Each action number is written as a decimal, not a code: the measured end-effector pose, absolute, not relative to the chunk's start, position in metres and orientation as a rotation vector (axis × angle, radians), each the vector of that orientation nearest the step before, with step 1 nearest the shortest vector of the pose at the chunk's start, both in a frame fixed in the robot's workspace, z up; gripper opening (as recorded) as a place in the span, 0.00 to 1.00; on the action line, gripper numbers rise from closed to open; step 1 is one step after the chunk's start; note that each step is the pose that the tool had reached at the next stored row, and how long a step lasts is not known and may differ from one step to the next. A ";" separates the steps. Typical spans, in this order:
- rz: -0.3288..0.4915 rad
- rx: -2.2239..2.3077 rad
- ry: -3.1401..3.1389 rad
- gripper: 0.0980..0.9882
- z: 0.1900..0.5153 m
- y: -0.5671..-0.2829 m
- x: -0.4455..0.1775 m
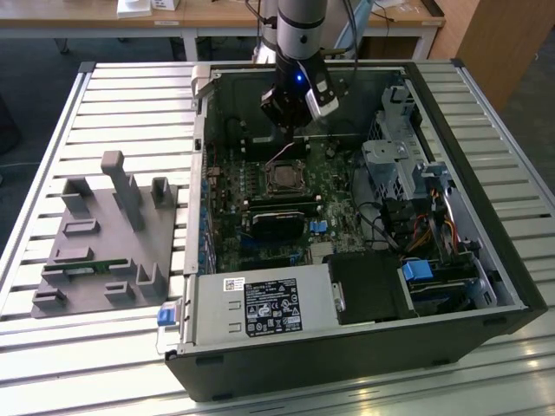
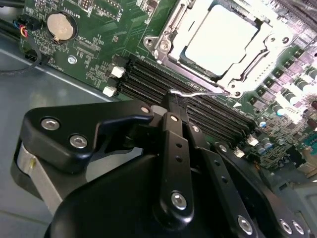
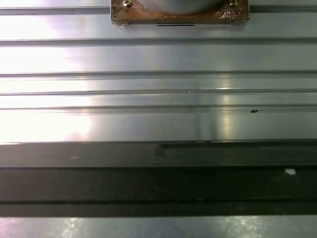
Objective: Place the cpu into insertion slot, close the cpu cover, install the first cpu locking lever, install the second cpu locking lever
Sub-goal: 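Install the first cpu locking lever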
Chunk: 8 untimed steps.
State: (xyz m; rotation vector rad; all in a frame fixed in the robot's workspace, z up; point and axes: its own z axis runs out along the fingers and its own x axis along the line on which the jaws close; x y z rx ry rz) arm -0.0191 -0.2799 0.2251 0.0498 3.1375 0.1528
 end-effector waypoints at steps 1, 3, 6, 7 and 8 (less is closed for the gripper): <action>0.153 0.050 3.138 0.01 0.225 -0.279 -0.019; 0.153 0.050 3.137 0.01 0.225 -0.279 -0.020; 0.153 0.050 3.137 0.01 0.225 -0.279 -0.025; 0.152 0.050 3.138 0.01 0.226 -0.279 -0.026; 0.153 0.050 3.137 0.01 0.226 -0.279 -0.027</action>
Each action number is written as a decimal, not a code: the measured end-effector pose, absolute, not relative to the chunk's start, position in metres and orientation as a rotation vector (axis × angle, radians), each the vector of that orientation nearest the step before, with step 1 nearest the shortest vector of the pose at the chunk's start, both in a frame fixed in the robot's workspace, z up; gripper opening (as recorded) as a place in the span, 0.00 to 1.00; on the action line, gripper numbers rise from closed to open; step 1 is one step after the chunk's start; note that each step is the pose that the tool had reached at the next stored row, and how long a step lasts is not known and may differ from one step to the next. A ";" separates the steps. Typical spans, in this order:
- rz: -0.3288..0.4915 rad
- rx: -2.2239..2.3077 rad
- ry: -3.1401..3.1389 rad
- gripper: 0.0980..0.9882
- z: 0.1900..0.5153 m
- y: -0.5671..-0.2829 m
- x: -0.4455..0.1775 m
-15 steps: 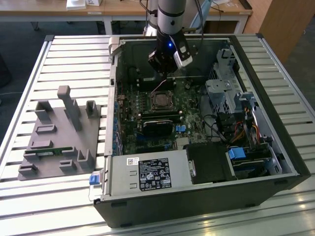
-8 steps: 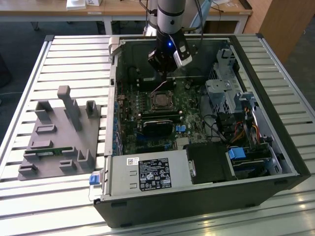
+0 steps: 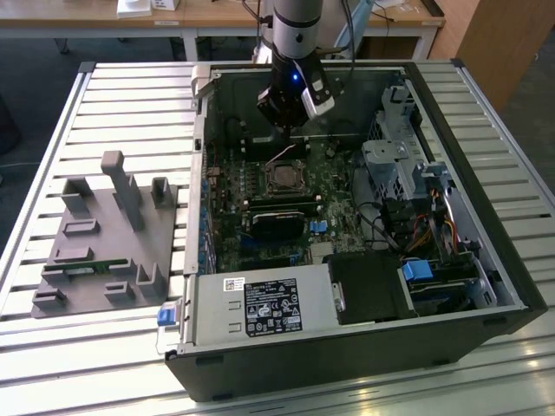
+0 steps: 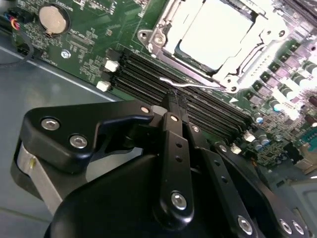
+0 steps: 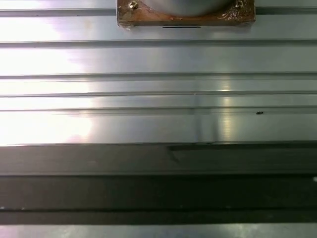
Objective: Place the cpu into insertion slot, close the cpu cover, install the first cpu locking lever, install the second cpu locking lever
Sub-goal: 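Install the first cpu locking lever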
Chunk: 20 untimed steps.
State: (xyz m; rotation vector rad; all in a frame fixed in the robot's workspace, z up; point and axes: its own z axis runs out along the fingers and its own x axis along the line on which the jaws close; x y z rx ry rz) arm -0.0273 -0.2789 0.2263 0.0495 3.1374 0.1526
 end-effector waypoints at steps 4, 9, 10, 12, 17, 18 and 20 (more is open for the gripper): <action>0.153 0.047 3.137 0.01 0.228 -0.280 -0.032; 0.151 0.036 3.137 0.01 0.227 -0.289 -0.032; 0.150 0.035 3.137 0.01 0.227 -0.290 -0.032; 0.151 0.033 3.137 0.01 0.227 -0.291 -0.032; 0.150 0.033 3.137 0.01 0.224 -0.291 -0.028; 0.150 0.033 3.137 0.01 0.224 -0.291 -0.026; 0.149 0.033 3.137 0.01 0.222 -0.291 -0.023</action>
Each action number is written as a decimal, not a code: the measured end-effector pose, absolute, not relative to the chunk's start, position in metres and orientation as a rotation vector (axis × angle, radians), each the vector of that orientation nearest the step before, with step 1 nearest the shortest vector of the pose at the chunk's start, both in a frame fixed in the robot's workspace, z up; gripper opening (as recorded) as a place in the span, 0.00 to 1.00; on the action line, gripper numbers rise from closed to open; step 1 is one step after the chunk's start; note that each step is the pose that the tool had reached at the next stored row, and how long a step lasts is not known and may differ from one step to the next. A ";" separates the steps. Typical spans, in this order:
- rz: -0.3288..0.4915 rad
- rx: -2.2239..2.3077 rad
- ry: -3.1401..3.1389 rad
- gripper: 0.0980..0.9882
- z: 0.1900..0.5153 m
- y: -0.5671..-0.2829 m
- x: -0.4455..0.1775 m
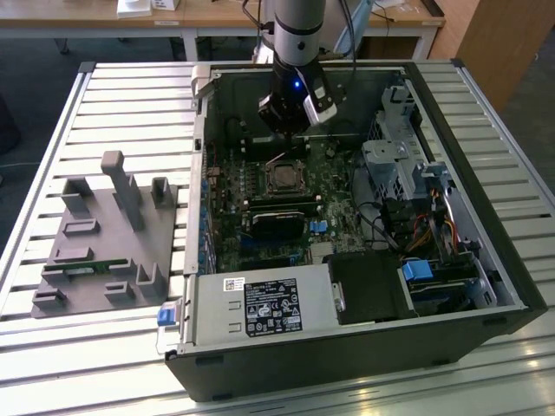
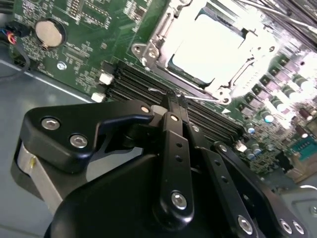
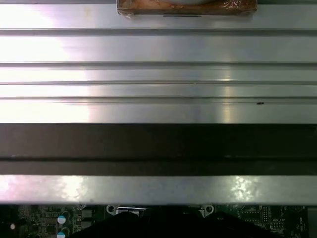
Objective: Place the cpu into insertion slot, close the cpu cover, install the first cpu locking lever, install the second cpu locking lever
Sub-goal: 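Install the first cpu locking lever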
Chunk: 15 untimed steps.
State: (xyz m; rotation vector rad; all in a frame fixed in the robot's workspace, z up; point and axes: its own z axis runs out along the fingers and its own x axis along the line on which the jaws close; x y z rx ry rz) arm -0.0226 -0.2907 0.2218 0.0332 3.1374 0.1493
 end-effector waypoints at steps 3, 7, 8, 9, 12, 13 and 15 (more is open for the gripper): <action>0.148 0.033 3.137 0.01 0.218 -0.291 -0.018; 0.143 0.033 3.138 0.01 0.213 -0.291 -0.017; 0.142 0.033 3.138 0.01 0.211 -0.291 -0.016; 0.140 0.033 3.138 0.01 0.210 -0.291 -0.016; 0.136 0.033 3.139 0.01 0.207 -0.291 -0.015; 0.135 0.033 3.139 0.01 0.206 -0.290 -0.015; 0.131 0.033 3.140 0.01 0.205 -0.290 -0.014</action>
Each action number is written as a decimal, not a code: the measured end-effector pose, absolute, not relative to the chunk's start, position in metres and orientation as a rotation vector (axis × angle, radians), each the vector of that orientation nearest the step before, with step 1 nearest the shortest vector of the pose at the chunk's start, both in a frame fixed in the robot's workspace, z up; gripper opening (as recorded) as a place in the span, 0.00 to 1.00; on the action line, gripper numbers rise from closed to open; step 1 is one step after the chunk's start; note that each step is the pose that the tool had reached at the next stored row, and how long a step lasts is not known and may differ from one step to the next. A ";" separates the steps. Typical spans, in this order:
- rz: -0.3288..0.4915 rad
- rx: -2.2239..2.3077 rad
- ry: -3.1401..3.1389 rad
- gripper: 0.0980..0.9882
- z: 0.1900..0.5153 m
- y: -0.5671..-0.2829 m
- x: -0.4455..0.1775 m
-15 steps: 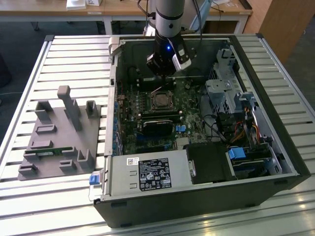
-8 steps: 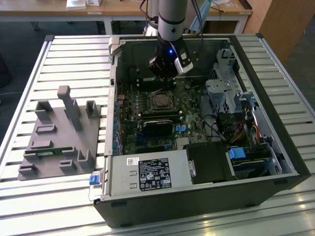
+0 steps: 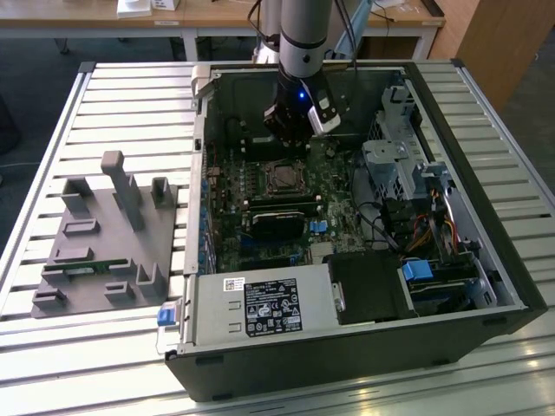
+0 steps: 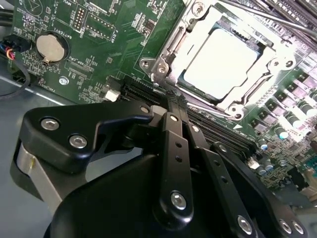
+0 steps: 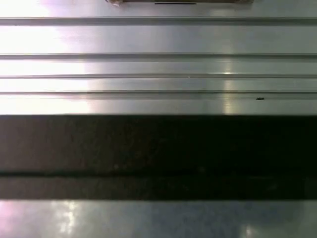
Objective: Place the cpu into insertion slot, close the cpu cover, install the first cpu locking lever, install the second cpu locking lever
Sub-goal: 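Install the first cpu locking lever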
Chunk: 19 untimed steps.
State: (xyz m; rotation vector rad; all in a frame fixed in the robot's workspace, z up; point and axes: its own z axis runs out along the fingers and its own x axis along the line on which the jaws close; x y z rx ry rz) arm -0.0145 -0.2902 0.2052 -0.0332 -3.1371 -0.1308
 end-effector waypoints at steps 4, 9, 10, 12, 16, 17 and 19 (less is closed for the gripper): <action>-0.119 -0.033 -3.136 0.01 0.203 -0.289 -0.014; -0.100 -0.033 -3.136 0.01 0.200 -0.289 -0.014; -0.098 -0.033 -3.135 0.01 0.200 -0.289 -0.014; -0.096 -0.034 -3.135 0.01 0.199 -0.288 -0.014; -0.094 -0.034 -3.134 0.01 0.197 -0.287 -0.013; -0.094 -0.034 -3.134 0.01 0.197 -0.287 -0.013; -0.094 -0.034 -3.133 0.01 0.197 -0.286 -0.013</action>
